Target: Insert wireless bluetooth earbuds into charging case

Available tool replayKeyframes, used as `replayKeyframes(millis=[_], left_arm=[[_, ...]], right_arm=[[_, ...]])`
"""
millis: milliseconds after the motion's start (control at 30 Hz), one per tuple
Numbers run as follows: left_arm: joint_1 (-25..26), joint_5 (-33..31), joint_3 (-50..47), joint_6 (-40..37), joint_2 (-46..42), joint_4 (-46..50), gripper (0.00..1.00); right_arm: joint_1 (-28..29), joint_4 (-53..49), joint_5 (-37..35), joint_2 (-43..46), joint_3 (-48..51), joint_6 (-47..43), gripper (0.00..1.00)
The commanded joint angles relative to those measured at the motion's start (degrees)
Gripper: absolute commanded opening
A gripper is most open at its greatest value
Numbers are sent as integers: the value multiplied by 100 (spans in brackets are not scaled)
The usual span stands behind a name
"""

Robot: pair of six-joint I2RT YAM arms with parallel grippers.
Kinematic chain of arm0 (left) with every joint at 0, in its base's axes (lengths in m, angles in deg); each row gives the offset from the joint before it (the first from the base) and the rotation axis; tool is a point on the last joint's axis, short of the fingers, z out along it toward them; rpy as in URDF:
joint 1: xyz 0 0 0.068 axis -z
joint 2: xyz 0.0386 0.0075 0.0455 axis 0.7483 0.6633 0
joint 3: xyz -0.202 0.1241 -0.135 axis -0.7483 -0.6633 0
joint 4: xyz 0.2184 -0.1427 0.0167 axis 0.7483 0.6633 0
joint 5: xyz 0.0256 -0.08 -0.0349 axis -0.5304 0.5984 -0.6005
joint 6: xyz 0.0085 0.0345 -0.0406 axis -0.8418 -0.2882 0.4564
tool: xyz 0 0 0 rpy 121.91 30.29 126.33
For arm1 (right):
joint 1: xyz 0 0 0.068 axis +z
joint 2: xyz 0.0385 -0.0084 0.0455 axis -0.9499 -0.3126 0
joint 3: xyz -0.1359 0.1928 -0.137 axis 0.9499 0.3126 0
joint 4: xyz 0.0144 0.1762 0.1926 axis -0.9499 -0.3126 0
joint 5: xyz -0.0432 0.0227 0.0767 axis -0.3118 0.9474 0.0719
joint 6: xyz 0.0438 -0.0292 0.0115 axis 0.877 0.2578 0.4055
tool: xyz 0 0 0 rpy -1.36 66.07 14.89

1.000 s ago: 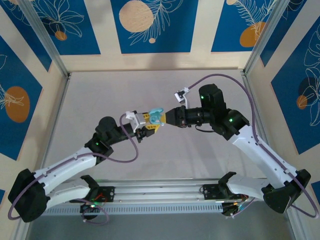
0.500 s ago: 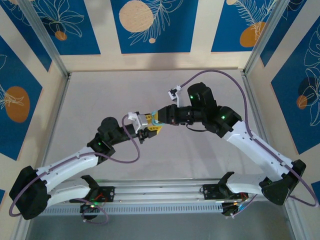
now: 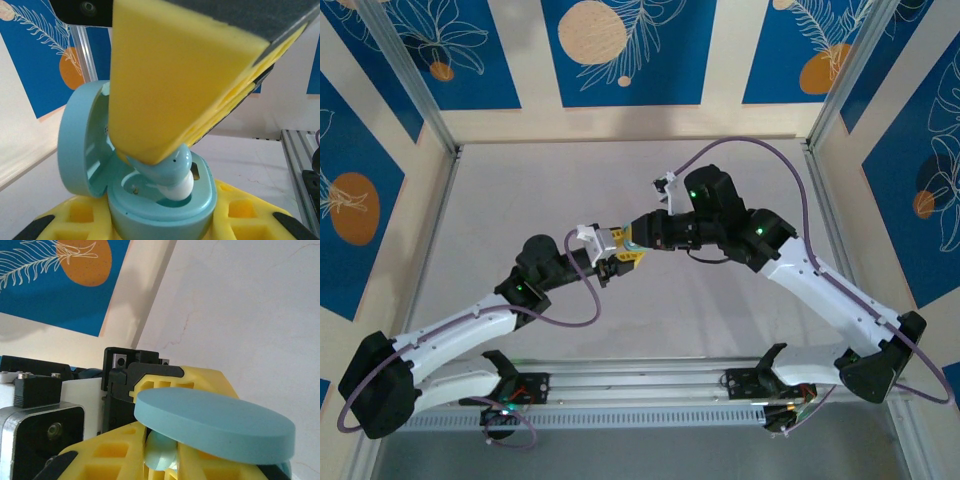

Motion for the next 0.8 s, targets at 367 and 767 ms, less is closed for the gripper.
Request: replayKeyframes(millis=[367, 767], left_arm=[[93, -118, -1, 83, -232, -382, 21], [91, -102, -13, 100, -254, -361, 21]], right_arm=[[266, -824, -699, -294, -501, -316, 26], [292, -902, -832, -302, -633, -360, 28]])
